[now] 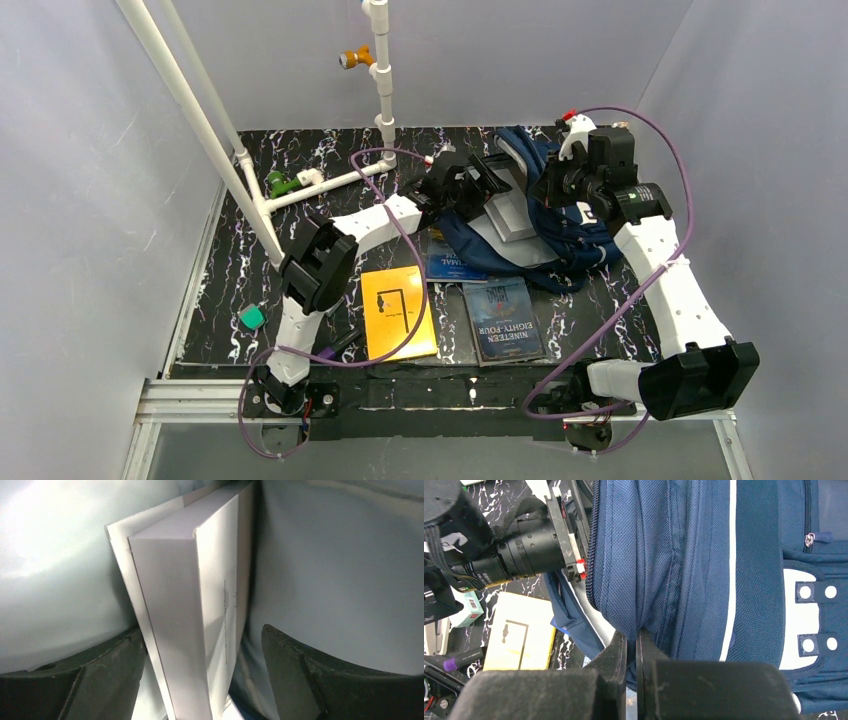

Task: Pack the student bag
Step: Place the book in the student bag.

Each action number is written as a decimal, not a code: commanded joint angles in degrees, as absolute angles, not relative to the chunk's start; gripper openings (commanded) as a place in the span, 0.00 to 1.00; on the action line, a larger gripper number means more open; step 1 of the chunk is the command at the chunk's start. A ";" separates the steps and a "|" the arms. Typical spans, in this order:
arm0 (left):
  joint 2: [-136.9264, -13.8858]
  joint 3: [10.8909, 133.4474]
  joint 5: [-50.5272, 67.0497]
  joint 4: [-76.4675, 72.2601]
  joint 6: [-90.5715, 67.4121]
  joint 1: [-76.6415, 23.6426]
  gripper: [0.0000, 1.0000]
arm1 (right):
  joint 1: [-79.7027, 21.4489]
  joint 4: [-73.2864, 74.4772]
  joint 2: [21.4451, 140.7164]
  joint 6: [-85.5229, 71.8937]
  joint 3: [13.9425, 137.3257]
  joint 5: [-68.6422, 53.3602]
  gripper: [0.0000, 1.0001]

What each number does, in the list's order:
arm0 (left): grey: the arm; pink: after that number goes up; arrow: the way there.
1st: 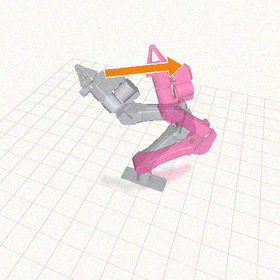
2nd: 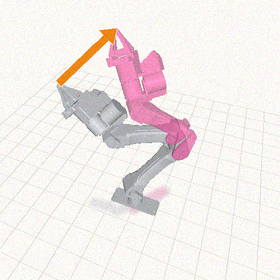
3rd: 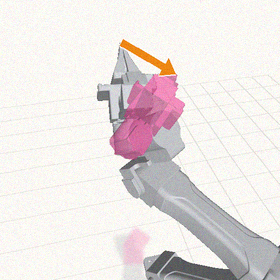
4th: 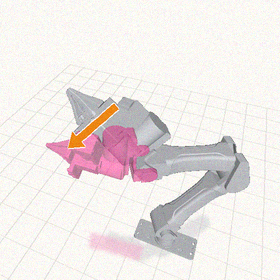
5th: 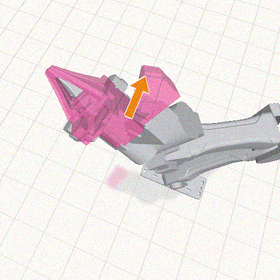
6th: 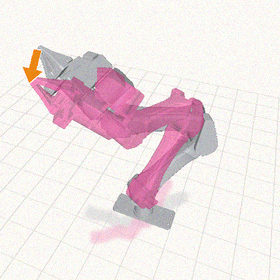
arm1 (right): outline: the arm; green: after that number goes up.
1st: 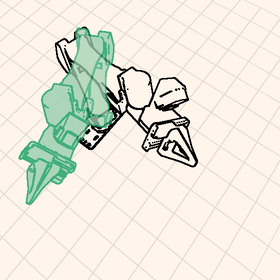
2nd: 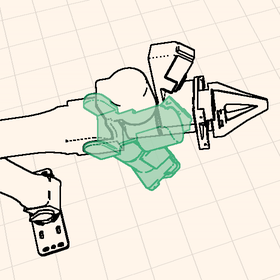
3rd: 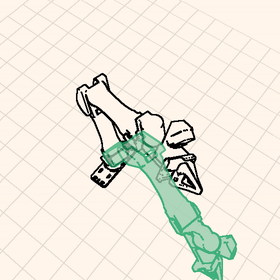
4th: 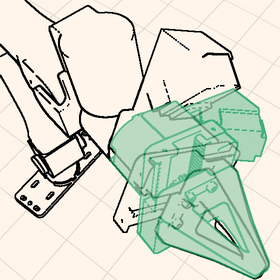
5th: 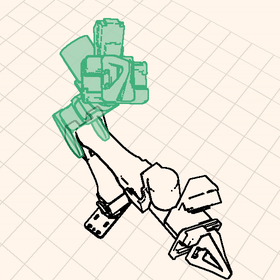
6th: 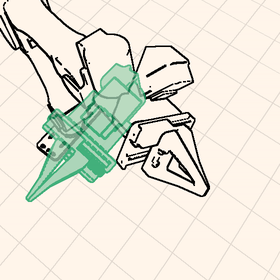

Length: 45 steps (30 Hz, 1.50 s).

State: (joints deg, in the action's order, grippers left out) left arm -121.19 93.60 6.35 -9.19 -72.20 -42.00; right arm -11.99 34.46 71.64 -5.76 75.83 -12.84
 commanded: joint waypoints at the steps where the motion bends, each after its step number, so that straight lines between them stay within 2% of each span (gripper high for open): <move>1: -117.25 96.90 3.94 0.48 -64.16 -42.79 0.83 | -11.08 27.33 70.19 -1.71 77.40 -11.22 0.01; 2: -115.75 96.49 2.90 2.31 -62.05 -42.75 0.86 | -10.86 27.59 69.85 -0.54 77.27 -9.97 0.01; 3: -114.25 94.98 2.59 2.77 -61.19 -42.69 0.95 | -10.63 27.41 69.34 -0.23 76.93 -8.87 0.01; 4: -113.28 94.12 3.46 2.13 -60.72 -42.40 0.98 | -10.37 26.78 68.71 1.03 76.30 -8.84 0.01; 7: -112.88 94.59 9.96 5.87 -60.23 -41.60 0.98 | -9.81 24.43 67.29 1.96 74.15 -8.94 0.01; 9: -109.61 91.48 8.49 7.43 -57.86 -41.48 0.98 | -9.61 24.65 67.40 3.33 73.88 -8.43 0.01; 13: -97.36 82.23 1.29 7.26 -50.47 -40.84 0.98 | -9.41 25.13 68.02 7.42 73.28 -4.48 0.01; 20: -78.13 73.37 2.94 12.42 -39.95 -37.49 0.98 | -9.32 20.07 70.08 11.33 70.60 2.25 0.01; 25: -74.73 68.41 11.58 13.98 -45.09 -35.25 0.98 | -9.32 18.94 69.44 15.51 68.10 -0.36 0.01; 28: -70.38 61.91 9.93 12.36 -45.30 -35.24 0.98 | -9.31 21.97 69.02 17.22 67.50 6.09 0.01; 34: -68.90 58.45 9.86 22.26 -39.29 -35.24 0.98 | -9.32 26.43 66.44 13.93 66.09 16.97 0.03; 35: -68.49 57.67 10.23 23.65 -38.78 -35.24 0.98 | -9.32 27.17 65.83 12.60 66.09 16.84 0.16; 36: -67.95 56.49 10.31 24.86 -38.64 -35.24 0.98 | -9.32 27.93 65.23 11.44 66.09 15.88 0.42; 37: -67.05 55.47 9.99 26.01 -38.67 -35.24 0.98 | -9.32 28.89 64.52 10.27 66.17 13.99 0.63; 40: -63.14 51.95 6.74 27.89 -40.18 -35.24 0.98 | -9.47 31.53 61.16 3.91 66.41 6.93 0.96; 45: -56.34 46.73 1.68 26.24 -43.84 -35.24 0.98 | -14.20 34.03 59.48 -12.44 70.98 1.78 0.98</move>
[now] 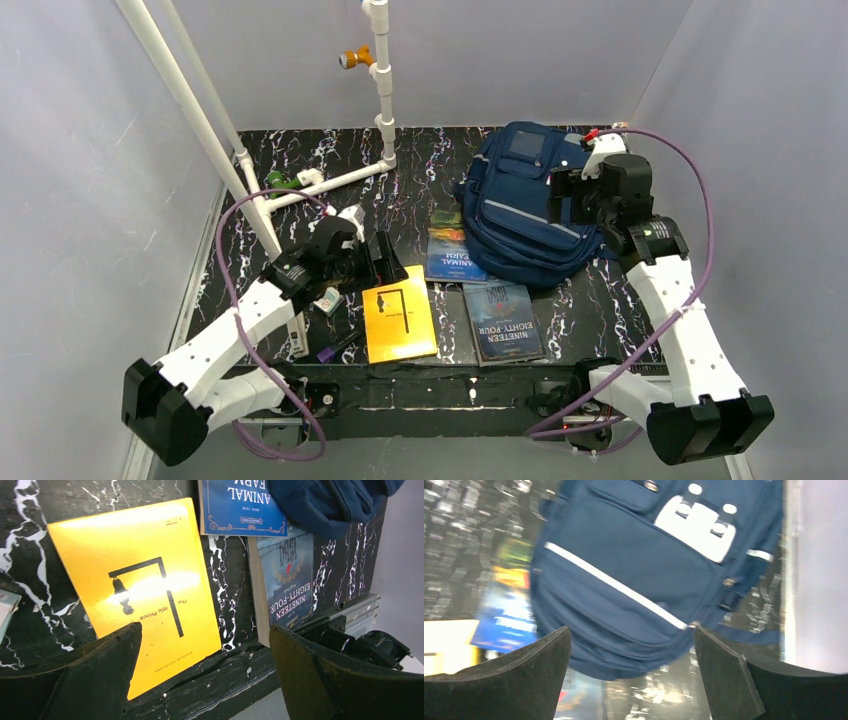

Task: Pack the student bag
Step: Place the book in the student bag.

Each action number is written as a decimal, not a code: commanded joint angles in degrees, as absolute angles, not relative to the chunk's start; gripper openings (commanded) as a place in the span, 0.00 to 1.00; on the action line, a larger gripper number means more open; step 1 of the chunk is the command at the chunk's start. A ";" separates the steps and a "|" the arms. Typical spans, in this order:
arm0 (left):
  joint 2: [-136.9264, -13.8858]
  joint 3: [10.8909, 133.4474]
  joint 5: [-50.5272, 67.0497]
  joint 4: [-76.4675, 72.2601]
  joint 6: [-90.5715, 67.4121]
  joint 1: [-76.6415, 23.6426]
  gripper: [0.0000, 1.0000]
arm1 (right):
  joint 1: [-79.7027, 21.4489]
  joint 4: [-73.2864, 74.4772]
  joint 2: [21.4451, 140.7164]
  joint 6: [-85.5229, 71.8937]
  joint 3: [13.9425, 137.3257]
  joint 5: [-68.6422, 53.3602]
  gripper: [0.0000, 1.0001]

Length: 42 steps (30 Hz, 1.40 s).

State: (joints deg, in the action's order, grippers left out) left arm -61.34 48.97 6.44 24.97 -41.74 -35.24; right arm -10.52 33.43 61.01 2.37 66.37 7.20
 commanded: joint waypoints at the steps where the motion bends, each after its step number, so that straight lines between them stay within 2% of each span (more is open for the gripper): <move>1: -55.58 46.48 1.09 26.36 -44.23 -35.24 0.98 | -17.11 34.03 59.82 -17.18 71.11 0.86 0.99; 4: -54.05 46.67 -2.08 27.29 -44.69 -35.24 0.98 | -27.83 29.28 61.51 -25.22 66.25 -5.16 0.98; 5: -53.59 47.07 -2.97 27.88 -44.55 -35.24 0.98 | -36.22 25.47 61.94 -27.34 63.44 -4.05 0.98; 7: -52.68 48.07 -5.06 28.96 -44.12 -35.16 0.98 | -46.61 18.94 63.21 -31.18 57.98 0.91 0.98; 10: -50.79 49.17 -6.75 30.12 -43.75 -35.17 0.98 | -50.79 3.26 64.00 -41.16 46.40 -2.83 0.98; 13: -48.75 48.18 -6.43 30.15 -43.76 -35.16 0.98 | -51.57 -6.75 66.41 -45.28 39.74 -6.95 0.94; 16: -50.77 45.53 -3.10 28.46 -44.27 -35.16 0.98 | -51.77 -2.36 67.39 -45.77 38.61 -1.24 0.87; 18: -54.79 44.66 3.61 25.45 -43.84 -35.20 0.96 | -51.77 -1.43 66.36 -47.20 37.42 2.96 0.79; 23: -67.55 47.19 13.74 16.07 -43.12 -35.24 0.92 | -51.19 8.57 61.42 -47.66 36.82 16.08 0.85; 25: -72.20 49.14 15.32 11.97 -42.82 -35.33 0.90 | -49.20 11.20 60.05 -48.09 35.72 18.26 0.79; 29: -83.45 55.44 16.92 8.91 -41.22 -35.25 0.86 | -44.74 10.67 56.95 -49.52 31.74 17.46 0.72; 33: -92.34 62.32 14.78 9.87 -37.41 -35.16 0.82 | -38.27 3.63 56.12 -50.64 27.37 8.24 0.68; 36: -98.03 66.59 13.29 12.09 -36.42 -34.25 0.80 | -34.98 2.51 58.10 -50.15 27.33 4.72 0.57; 42: -108.14 75.63 15.77 16.32 -35.27 -33.49 0.77 | -32.88 0.59 61.52 -49.52 26.80 5.23 0.58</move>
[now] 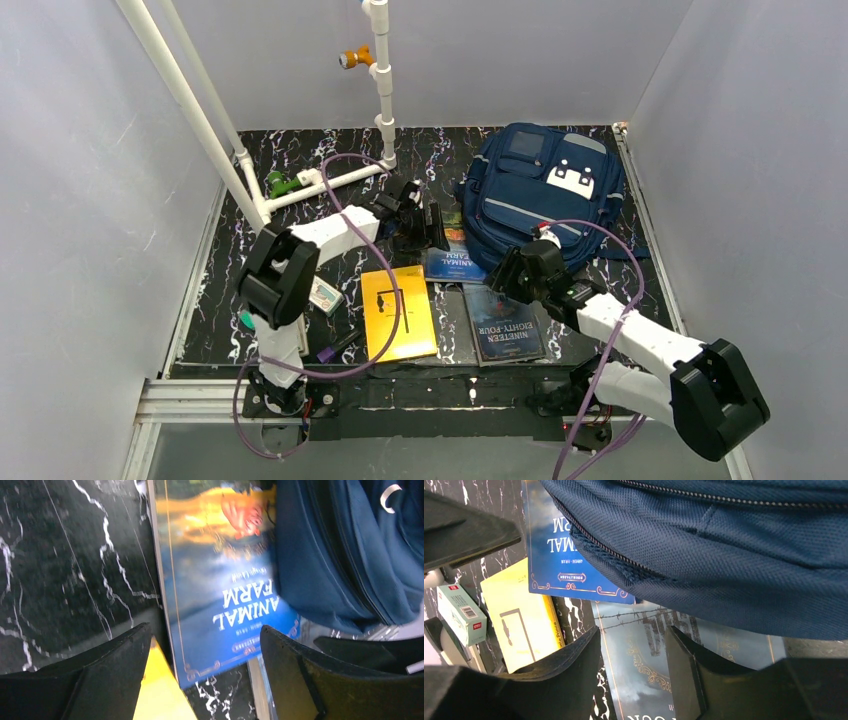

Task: Pack the student bag
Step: Place the book in the student bag, then pick up the book from the center of the board.

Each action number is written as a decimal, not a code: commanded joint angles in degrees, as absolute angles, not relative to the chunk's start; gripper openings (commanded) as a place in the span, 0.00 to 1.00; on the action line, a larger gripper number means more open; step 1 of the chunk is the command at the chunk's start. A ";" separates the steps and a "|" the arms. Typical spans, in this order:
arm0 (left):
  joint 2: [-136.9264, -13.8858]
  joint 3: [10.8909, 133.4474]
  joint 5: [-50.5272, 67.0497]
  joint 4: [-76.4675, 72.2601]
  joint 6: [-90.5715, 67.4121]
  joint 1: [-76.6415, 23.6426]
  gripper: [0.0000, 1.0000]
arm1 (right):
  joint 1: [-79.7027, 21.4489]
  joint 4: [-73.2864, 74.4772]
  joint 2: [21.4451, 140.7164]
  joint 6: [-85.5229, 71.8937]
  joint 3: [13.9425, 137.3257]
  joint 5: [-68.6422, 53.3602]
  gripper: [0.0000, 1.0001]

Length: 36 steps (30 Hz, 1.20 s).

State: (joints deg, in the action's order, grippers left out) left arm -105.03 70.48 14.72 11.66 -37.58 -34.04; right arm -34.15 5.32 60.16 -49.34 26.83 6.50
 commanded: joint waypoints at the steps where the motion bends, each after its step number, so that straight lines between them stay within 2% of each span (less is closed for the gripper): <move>1: -108.57 75.48 15.99 15.61 -35.37 -33.49 0.76 | -32.42 -1.61 62.30 -50.41 26.14 4.55 0.58; 3: -109.54 75.01 17.02 13.89 -35.90 -33.46 0.67 | -31.65 -5.30 64.05 -52.17 24.75 2.30 0.57; 6: -111.79 75.20 18.30 14.77 -36.60 -33.48 0.47 | -31.47 -9.72 66.66 -53.63 24.00 0.91 0.57; 7: -111.77 74.71 18.25 14.70 -36.72 -33.49 0.44 | -31.40 -10.67 67.36 -54.15 23.93 0.88 0.56; 12: -111.18 72.35 17.79 14.58 -36.29 -33.49 0.33 | -31.29 -16.91 70.80 -57.51 23.66 0.92 0.54; 18: -110.78 70.23 19.50 12.73 -37.38 -33.49 0.22 | -31.34 -28.34 77.56 -64.33 24.78 -4.07 0.42; 22: -110.32 70.07 20.16 12.52 -37.34 -33.49 0.19 | -31.29 -33.84 80.53 -67.33 26.02 -7.04 0.33; 24: -109.85 69.80 20.38 11.94 -37.21 -33.48 0.19 | -31.29 -36.58 81.20 -68.71 25.98 -7.83 0.26; 26: -109.12 69.89 20.08 12.18 -36.73 -33.49 0.19 | -31.29 -38.21 81.25 -69.53 25.60 -7.85 0.06; 27: -108.15 70.11 19.65 12.59 -36.39 -33.49 0.20 | -31.27 -38.26 81.05 -69.71 25.65 -8.15 0.01; 30: -104.14 71.15 18.54 15.09 -35.22 -33.25 0.29 | -31.29 -37.27 79.92 -70.88 26.97 -12.71 0.01; 34: -95.31 74.15 17.07 21.25 -32.31 -32.45 0.53 | -31.46 -37.52 77.36 -74.24 28.87 -22.54 0.01; 36: -90.28 76.42 15.14 25.46 -29.85 -32.20 0.62 | -31.55 -36.89 74.56 -74.98 30.18 -24.00 0.01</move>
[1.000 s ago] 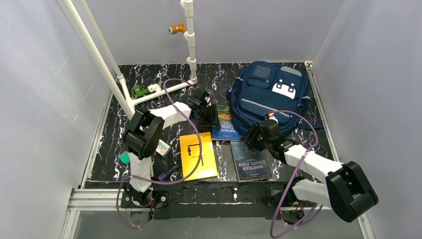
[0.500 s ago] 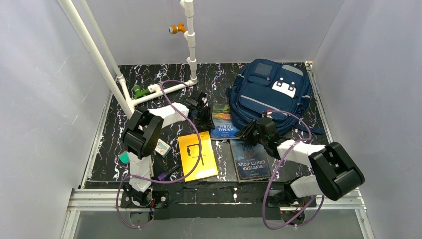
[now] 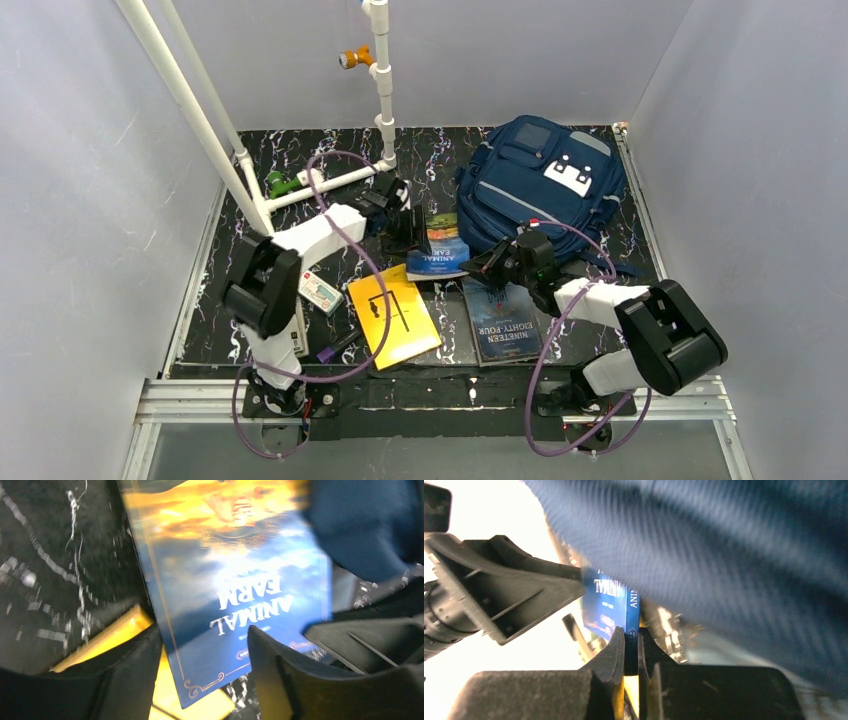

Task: Pack the student bag
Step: Pick up the book from the center of the board.

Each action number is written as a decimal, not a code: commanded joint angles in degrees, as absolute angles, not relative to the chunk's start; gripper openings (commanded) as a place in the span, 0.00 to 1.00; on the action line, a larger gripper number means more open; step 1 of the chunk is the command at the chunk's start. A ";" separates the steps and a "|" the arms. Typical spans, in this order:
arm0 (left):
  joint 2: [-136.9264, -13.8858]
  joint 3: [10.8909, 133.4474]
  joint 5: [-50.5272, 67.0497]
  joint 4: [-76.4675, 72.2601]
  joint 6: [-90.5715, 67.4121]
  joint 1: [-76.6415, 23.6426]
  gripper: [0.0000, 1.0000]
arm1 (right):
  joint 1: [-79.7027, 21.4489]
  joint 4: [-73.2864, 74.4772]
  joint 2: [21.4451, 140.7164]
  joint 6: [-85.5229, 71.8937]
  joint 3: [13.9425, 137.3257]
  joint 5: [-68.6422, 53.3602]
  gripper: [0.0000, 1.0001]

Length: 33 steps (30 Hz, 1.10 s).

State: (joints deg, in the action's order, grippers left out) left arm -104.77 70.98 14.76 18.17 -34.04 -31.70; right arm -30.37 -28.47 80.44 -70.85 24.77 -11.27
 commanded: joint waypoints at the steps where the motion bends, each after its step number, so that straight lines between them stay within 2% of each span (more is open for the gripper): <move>1: -87.67 78.04 13.32 27.93 -28.56 -32.09 0.66 | -31.60 -35.34 73.17 -74.67 31.37 -24.26 0.01; 5: -77.33 81.17 6.15 33.94 -26.15 -31.99 0.83 | -31.77 -34.73 71.04 -75.03 37.19 -28.61 0.01; 11: -63.47 81.24 -3.72 33.46 -31.42 -32.00 0.96 | -31.82 -38.50 69.92 -78.77 42.57 -28.16 0.01; 15: -59.11 80.16 -4.71 31.15 -36.05 -32.01 0.98 | -31.67 -49.73 72.72 -85.77 43.22 -28.75 0.01; 18: -57.06 76.11 -0.57 25.19 -42.04 -31.99 0.98 | -31.64 -51.15 70.36 -84.83 42.31 -20.08 0.01; 21: -55.56 69.05 7.26 14.22 -50.67 -31.99 0.98 | -31.65 -47.50 67.05 -81.22 43.00 -12.31 0.01; 26: -55.55 58.74 12.31 -3.25 -64.22 -32.21 0.98 | -31.64 -49.27 59.86 -82.71 38.59 5.35 0.01; 29: -57.52 57.89 10.68 -6.00 -65.01 -35.40 0.98 | -31.64 -50.28 57.59 -86.41 36.62 11.42 0.01; 33: -61.30 56.45 7.29 -16.30 -66.65 -40.43 0.98 | -31.64 -51.32 58.01 -89.62 37.27 12.68 0.01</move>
